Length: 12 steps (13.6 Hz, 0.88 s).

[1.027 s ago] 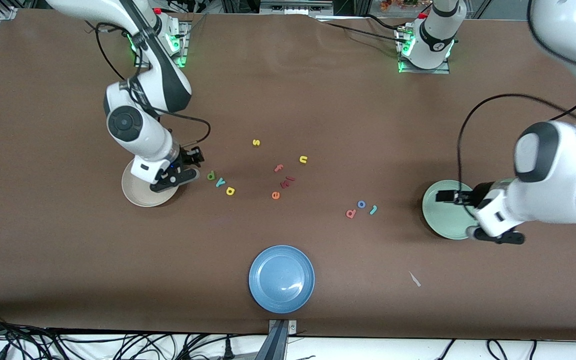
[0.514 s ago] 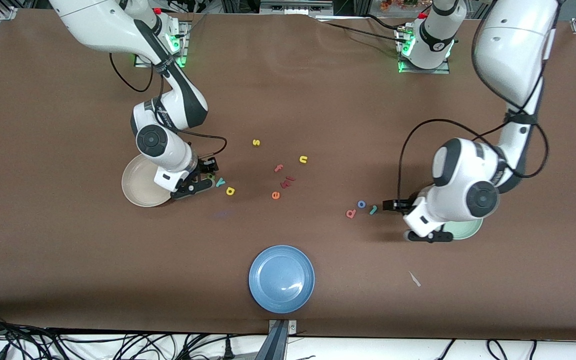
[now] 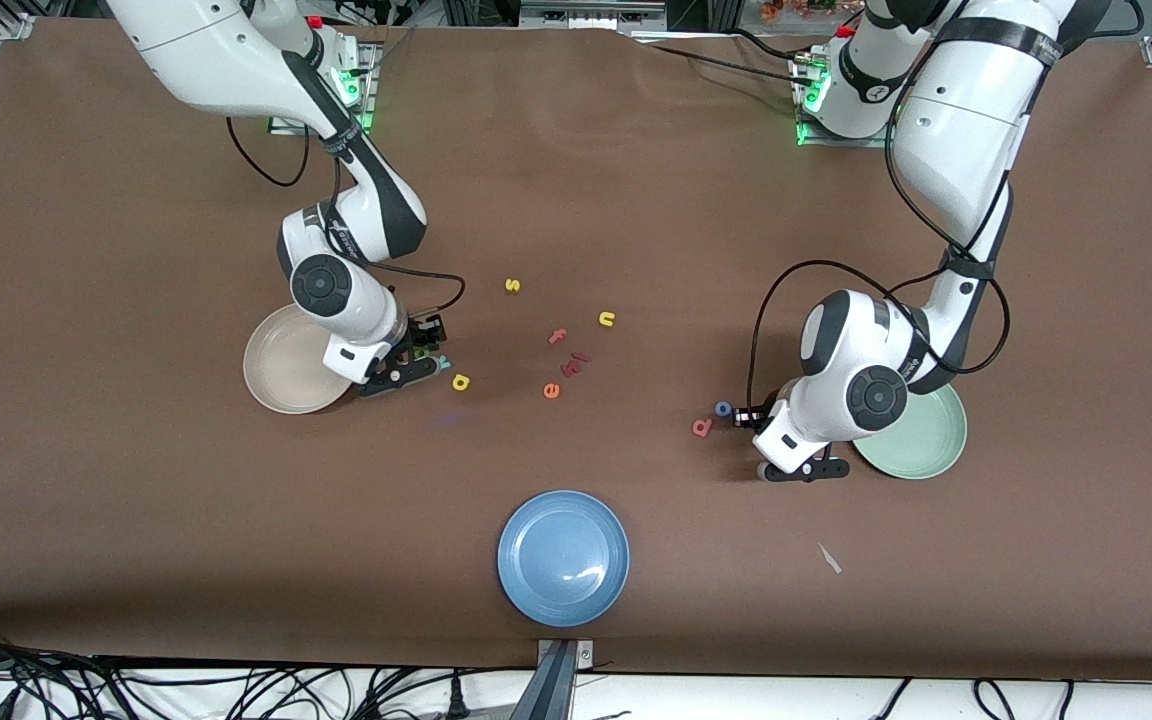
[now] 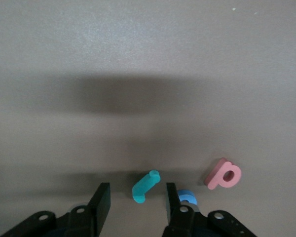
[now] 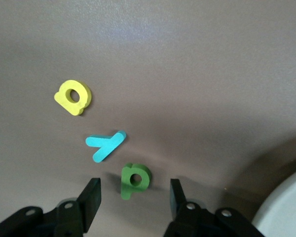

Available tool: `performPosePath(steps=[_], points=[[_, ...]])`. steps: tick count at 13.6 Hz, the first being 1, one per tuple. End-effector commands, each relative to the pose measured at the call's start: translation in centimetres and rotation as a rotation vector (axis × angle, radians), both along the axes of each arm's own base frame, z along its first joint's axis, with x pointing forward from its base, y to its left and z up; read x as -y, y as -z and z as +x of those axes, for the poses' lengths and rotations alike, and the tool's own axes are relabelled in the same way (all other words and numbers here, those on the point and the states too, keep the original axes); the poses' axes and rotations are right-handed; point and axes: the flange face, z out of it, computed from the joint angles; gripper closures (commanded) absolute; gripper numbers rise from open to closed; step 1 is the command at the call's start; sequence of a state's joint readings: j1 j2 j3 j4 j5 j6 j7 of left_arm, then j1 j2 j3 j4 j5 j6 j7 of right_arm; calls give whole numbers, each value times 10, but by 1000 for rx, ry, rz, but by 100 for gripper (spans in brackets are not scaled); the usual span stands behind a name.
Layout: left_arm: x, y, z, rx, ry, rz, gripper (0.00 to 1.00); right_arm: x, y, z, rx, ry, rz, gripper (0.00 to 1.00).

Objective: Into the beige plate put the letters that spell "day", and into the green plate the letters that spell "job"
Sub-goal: 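Grasp the green p with the right gripper while the left grasps teal l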

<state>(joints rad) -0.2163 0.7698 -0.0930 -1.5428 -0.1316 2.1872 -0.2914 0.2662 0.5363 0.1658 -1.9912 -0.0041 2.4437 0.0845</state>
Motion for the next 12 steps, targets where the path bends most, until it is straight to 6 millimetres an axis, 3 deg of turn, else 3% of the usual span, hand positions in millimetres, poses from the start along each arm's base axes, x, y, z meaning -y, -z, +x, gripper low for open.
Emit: performPosePath(steps=[1,3,5,8,11,12], points=[[5,8,-4,4,32,35,52,-2,10,-3,11,8,-4,39],[6,10,-4,1,30,36,52,-1,12,-3,8,8,-5,45],[7,16,-6,-8,31,38,52,-1,13,-3,6,7,-6,63],[8,19,-7,-13,25,39,65,0,14,-2,2,3,-7,87],[8,21,-7,-14,23,41,83,1,-14,4,15,3,-12,91],[8,21,-7,-15,15,42,89,11,-28,10,19,16,-22,91]])
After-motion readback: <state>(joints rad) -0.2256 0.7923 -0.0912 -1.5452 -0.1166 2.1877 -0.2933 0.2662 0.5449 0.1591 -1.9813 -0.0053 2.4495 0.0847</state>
